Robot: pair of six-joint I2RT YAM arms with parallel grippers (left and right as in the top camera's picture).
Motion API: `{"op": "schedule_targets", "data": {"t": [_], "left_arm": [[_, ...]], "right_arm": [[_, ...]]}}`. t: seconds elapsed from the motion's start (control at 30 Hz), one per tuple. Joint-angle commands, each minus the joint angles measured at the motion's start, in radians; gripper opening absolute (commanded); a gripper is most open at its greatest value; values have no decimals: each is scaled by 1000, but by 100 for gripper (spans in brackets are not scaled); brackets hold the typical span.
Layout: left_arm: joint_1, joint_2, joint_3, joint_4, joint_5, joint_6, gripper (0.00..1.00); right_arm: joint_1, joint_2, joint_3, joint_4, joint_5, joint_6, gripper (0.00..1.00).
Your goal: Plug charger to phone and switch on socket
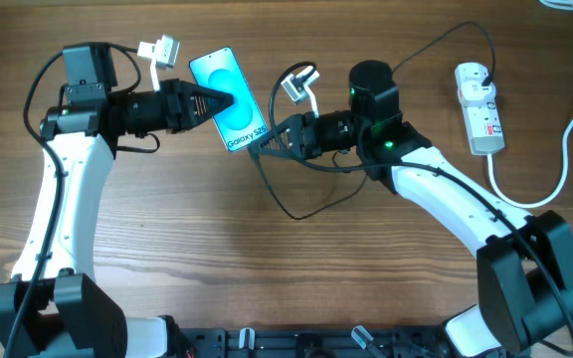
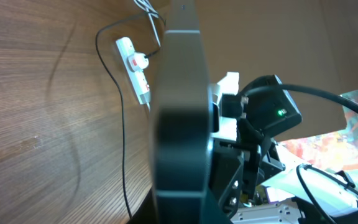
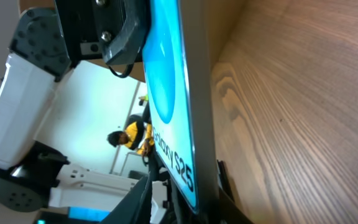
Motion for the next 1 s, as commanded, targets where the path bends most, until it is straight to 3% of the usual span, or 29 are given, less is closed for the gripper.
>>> {"op": "schedule_targets", "data": {"t": [0.0, 0.1, 0.2, 0.3, 0.47, 0.6, 0.77, 0.83, 0.97], "left_arm": [[2, -25, -6, 15, -8, -31, 4], [2, -25, -6, 15, -8, -34, 4], [2, -25, -6, 15, -8, -34, 4], [2, -25, -6, 14, -8, -34, 4], [-22, -25, -6, -31, 35, 17, 4], [-66, -25, -6, -147, 132, 175, 4], [-72, -25, -6, -389, 135, 393, 4], [-66, -25, -6, -389, 135, 393, 4], [-25, -25, -6, -323, 134, 328, 4]], "right_arm": [[36, 0, 13, -3, 10, -71, 25], [54, 0, 13, -51, 24, -103, 24], [55, 0, 13, -107, 40, -124, 11], [55, 0, 13, -117, 40, -123, 4], [55, 0, 13, -56, 44, -100, 4], [47, 0, 14, 4, 43, -64, 5], [34, 0, 18, 56, 51, -33, 4], [35, 0, 17, 7, 51, -60, 5], [34, 0, 17, -119, 59, -133, 20]]}}
